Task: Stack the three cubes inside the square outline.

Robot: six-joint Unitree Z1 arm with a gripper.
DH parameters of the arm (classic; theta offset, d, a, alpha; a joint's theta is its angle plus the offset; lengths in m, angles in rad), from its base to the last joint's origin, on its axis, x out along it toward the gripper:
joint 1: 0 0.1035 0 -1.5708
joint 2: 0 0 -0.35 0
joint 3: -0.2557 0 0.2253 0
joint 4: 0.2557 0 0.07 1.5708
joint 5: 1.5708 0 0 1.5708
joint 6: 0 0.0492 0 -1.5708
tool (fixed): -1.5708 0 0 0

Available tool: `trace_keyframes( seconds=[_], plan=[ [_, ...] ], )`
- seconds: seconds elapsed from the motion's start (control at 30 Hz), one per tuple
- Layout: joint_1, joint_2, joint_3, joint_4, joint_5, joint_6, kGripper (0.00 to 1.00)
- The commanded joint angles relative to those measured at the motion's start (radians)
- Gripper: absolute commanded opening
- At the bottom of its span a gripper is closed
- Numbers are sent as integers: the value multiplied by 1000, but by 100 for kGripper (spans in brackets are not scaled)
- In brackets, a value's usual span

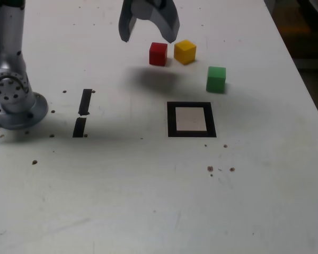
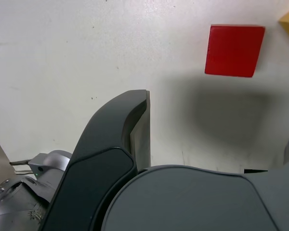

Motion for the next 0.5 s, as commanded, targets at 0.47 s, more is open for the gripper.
trace_keyframes(
  seconds=[0.47],
  plan=[
    [103,115,-6,-58,-38,47,94]
  ],
)
